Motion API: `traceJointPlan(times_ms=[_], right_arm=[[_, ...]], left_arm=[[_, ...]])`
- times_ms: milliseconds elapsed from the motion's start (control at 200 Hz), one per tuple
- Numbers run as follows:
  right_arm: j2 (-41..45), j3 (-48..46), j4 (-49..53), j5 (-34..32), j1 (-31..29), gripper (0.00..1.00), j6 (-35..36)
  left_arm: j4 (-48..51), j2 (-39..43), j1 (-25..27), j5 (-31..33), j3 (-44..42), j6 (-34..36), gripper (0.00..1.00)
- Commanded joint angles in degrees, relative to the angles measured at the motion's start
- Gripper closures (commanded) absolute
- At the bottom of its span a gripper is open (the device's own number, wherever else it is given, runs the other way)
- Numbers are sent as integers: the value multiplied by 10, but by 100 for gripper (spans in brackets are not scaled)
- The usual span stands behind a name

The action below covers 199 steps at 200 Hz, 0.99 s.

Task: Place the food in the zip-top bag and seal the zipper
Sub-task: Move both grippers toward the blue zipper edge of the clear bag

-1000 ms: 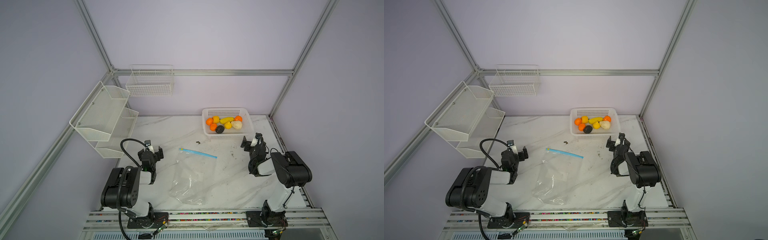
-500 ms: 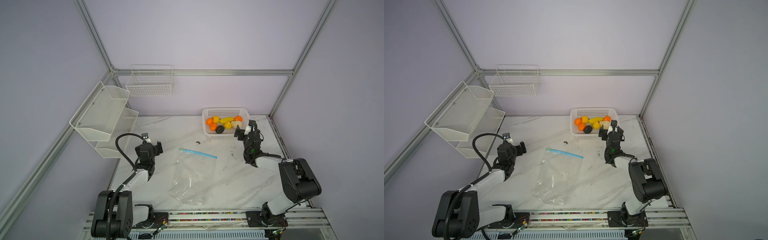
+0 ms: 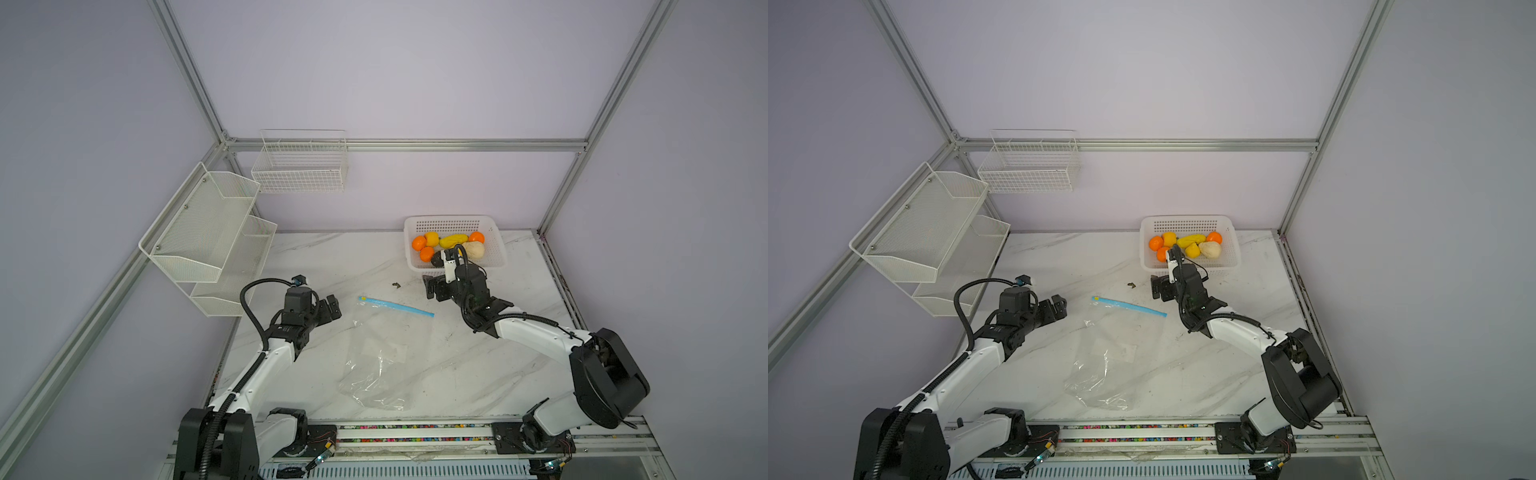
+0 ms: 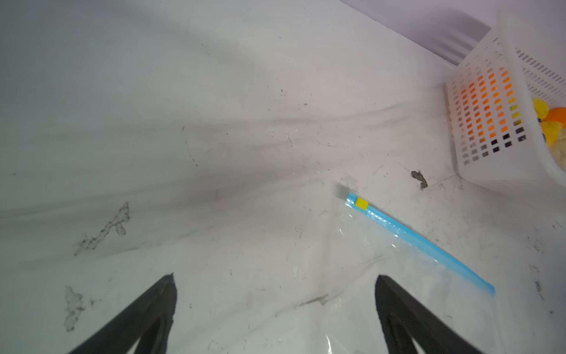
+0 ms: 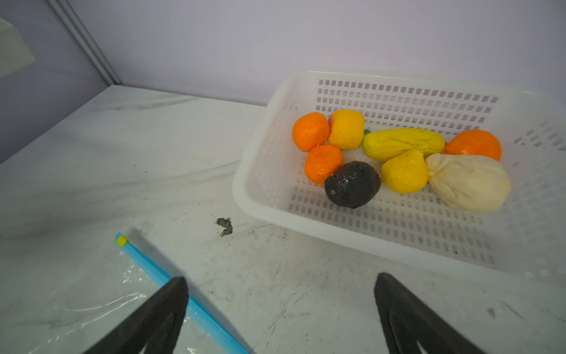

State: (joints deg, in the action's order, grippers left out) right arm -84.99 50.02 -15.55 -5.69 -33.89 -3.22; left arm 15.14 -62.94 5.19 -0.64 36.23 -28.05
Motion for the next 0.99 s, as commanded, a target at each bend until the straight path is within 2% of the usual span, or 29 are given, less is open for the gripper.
traceJointPlan(times_ms=[0, 230, 355, 505, 590, 685, 835, 990], right_arm=[[34, -8, 57, 56, -15, 2, 11], [16, 26, 196, 105, -37, 2, -100], [2, 26, 231, 130, -42, 2, -125], [2, 27, 267, 209, -42, 2, -140], [9, 18, 294, 221, -42, 2, -154], [21, -8, 305, 232, -42, 3, -181], [41, -68, 252, 299, -44, 3, -230], [21, -94, 213, 314, -55, 3, -234]], left_arm=[[79, 26, 3, -53, 38, -40, 0], [164, 39, 3, -120, 49, -70, 0], [219, 23, 3, -160, 65, -82, 0], [264, 0, 3, -216, 73, -93, 2], [276, -17, 3, -247, 76, -101, 2], [271, -26, 3, -263, 62, -119, 1], [211, -38, 3, -263, 48, -135, 1], [155, -114, 10, -295, 89, -137, 3]])
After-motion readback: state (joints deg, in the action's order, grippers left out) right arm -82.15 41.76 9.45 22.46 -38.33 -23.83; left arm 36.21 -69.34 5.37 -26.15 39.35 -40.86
